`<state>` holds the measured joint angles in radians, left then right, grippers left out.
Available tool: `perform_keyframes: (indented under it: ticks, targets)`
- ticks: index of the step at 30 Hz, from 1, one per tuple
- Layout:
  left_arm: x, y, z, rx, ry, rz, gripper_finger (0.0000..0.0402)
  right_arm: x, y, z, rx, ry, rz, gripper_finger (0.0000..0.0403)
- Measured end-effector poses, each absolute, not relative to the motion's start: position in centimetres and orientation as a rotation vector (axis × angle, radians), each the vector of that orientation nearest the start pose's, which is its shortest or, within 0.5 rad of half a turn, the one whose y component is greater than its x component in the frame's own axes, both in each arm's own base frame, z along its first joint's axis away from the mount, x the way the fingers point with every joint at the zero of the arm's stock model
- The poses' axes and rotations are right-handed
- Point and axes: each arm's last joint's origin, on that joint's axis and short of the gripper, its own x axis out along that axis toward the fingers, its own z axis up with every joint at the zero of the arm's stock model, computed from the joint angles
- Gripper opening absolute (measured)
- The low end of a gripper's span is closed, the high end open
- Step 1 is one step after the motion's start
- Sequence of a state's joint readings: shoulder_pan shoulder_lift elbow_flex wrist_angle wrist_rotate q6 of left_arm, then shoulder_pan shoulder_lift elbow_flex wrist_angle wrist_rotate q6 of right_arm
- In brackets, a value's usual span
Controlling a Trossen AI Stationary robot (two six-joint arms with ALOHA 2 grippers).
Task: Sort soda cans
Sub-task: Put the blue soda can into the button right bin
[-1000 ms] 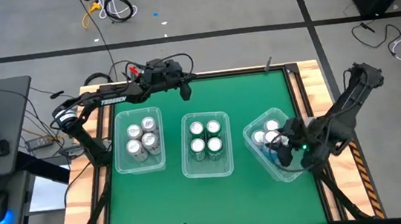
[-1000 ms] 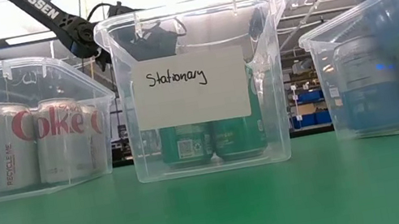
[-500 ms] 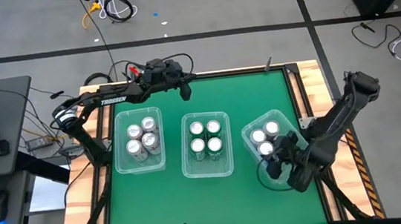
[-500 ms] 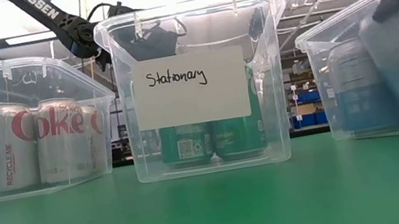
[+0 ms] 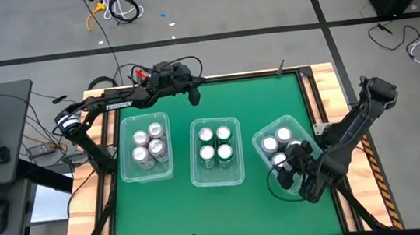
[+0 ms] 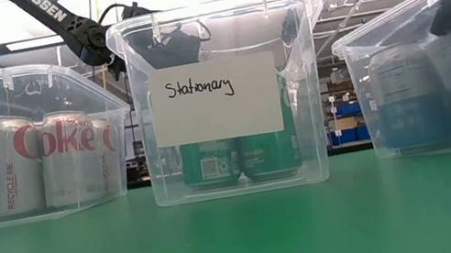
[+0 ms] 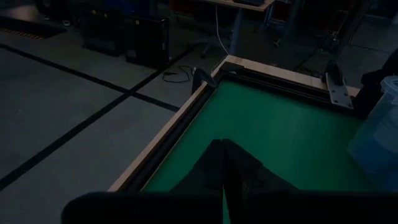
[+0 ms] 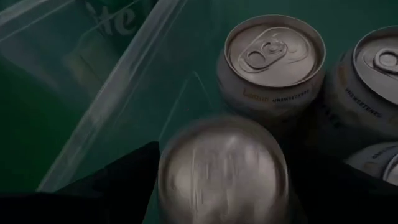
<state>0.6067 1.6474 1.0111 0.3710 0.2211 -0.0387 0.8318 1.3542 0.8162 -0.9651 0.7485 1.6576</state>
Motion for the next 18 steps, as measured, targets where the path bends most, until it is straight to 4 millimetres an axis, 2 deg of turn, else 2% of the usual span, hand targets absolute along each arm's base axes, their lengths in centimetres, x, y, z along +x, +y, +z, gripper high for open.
perform_keyframes:
  ticks: [11, 15, 18]
  targets:
    - [30.4, 20.3, 24.4, -0.146, 0.238, 0.388, 0.0000, 15.3, 13.2, 21.9, 0.423, 0.763, -0.635, 0.0326]
    - [30.4, 20.3, 24.4, -0.146, 0.238, 0.388, 0.0000, 15.8, 12.7, 24.3, 0.397, 0.762, -0.612, 0.0324]
    - [30.4, 20.3, 24.4, -0.146, 0.238, 0.388, 0.0000, 16.1, 12.2, 26.6, 0.427, 0.830, -0.589, 0.0309]
